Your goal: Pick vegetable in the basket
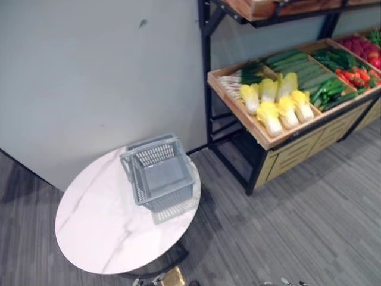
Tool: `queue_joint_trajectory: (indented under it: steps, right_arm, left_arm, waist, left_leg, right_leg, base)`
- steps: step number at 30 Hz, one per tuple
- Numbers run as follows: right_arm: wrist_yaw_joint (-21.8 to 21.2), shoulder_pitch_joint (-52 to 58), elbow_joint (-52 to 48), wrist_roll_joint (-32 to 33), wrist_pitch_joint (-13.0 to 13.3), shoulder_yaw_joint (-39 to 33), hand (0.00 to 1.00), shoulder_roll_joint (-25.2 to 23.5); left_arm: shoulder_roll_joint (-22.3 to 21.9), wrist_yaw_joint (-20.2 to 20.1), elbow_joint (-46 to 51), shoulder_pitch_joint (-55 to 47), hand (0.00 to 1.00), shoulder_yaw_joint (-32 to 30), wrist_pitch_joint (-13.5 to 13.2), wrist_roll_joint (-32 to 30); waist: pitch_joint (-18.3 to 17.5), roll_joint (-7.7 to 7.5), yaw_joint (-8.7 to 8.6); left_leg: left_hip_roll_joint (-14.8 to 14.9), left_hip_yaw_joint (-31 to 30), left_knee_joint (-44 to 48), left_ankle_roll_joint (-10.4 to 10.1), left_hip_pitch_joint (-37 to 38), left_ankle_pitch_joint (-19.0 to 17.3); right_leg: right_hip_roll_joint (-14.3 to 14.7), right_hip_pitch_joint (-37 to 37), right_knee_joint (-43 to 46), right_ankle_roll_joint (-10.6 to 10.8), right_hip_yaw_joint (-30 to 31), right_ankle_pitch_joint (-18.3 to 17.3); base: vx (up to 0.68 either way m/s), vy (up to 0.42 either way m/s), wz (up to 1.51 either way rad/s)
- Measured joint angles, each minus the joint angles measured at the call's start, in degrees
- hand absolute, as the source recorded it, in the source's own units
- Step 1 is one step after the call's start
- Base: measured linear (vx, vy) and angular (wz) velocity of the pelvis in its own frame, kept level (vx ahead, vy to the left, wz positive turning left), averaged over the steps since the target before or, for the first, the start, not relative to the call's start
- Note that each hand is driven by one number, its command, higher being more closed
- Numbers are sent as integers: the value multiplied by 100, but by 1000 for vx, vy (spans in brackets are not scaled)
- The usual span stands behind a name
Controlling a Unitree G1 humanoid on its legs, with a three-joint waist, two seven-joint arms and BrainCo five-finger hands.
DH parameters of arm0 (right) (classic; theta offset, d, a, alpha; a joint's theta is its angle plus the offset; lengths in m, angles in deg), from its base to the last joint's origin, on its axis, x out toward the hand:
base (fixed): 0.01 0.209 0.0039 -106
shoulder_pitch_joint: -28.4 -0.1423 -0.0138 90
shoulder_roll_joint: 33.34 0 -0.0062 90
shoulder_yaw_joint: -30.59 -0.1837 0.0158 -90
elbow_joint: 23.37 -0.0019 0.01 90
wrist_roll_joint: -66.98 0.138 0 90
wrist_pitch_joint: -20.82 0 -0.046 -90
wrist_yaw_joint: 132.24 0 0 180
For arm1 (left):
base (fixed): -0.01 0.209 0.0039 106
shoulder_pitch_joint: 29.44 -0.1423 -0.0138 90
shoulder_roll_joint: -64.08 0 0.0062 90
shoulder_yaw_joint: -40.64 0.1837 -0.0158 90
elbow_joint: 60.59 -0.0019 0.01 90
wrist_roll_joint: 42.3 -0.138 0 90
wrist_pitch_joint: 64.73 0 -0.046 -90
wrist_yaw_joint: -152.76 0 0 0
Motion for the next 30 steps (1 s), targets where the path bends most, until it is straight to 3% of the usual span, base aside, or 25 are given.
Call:
queue_joint_trajectory:
  steps: [2, 3, 5, 6, 9, 10, 17, 20, 23, 26, 30]
  right_arm:
    - [-22, 34, 11, 4, 3, 103, 0, -109]
    - [-21, 46, 11, 6, 4, 120, 0, -130]
    - [-22, 94, 29, 7, 5, 119, 0, -177]
    - [-25, 107, 81, 9, 1, 106, 0, -163]
    - [-33, 43, 86, 8, 19, 90, 0, -88]
    - [-32, 43, 89, 8, 18, 94, 0, -72]
    - [-29, 108, 132, 2, 35, 185, 0, 7]
    - [-27, 3, 74, -1, 53, 392, 0, 22]
    - [-26, -65, -574, -5, 43, 930, 0, 105]
    - [-29, -159, -2242, -337, 112, 1787, 0, 564]
    - [21, -1490, -3076, -918, 268, 2672, 0, 1257]
  left_arm:
    - [245, 0, 1, 4, 0, -42, 3, 3]
    - [286, -1, 2, 6, 0, -85, 5, 3]
    - [283, -1, 1, 16, 0, -202, 17, 2]
    - [244, 2, -15, 0, 0, -276, 41, -1]
    - [-7, -3, -21, -14, 0, -473, 48, -35]
    - [-11, -2, -43, -42, 0, -572, 58, -52]
    - [-121, -4, -121, -174, 0, -1087, 120, -218]
    - [-115, -4, -222, -198, 0, -1091, 139, -219]
    - [-111, -3, -180, -253, 0, -1000, 139, -221]
    - [-97, 18, -8, -316, 0, -561, 139, -258]
    - [18, 51, 273, -271, 0, -6, 107, -263]
  waist:
    - [14, -355, 10]
    - [11, -420, 4]
    - [16, -555, 6]
    - [-6, -517, 1]
    - [-17, -288, 26]
    - [-14, -291, 42]
    - [-176, -237, 49]
    - [-199, -238, 140]
    - [-262, -188, 141]
    - [-287, -79, 135]
    - [-147, -25, 159]
  left_leg:
    - [72, -251, 7, -28, -1, 11]
    - [78, -300, 23, -73, 3, 20]
    - [41, -463, 28, -170, -13, 44]
    - [52, -588, -6, -226, -8, -1]
    - [256, -630, -6, -414, -32, 5]
    - [263, -665, -8, -442, -38, 33]
    - [406, -1098, -13, -544, -227, 121]
    - [385, -1139, -12, -559, -240, 133]
    - [361, -1233, -12, -571, -351, 143]
    - [357, -1218, -12, -581, -509, 174]
    - [363, -1026, -8, -606, -747, 383]
  right_leg:
    - [293, -40, -755, 32, 600, -9]
    - [337, -41, -957, 51, 655, 44]
    - [408, -75, -1393, 116, 909, 500]
    - [427, -36, -1343, 200, 1017, 433]
    - [646, 48, -1426, 140, 1057, 305]
    - [657, 124, -1536, 146, 982, 145]
    - [875, 459, -2050, 96, 442, 112]
    - [868, 491, -2131, 100, 397, 128]
    - [851, 522, -2204, 113, 290, 151]
    - [853, 388, -2233, 108, 300, 209]
    - [866, 126, -2225, 51, 344, 355]
  base:
    - [99, -78, 56]
    - [112, -128, 50]
    - [119, -163, 45]
    - [133, -189, 42]
    - [104, -133, 18]
    - [76, -120, 15]
    - [57, -76, 32]
    - [78, 6, 14]
    - [38, 10, 17]
    - [1, 4, 1]
    - [-19, 2, -3]
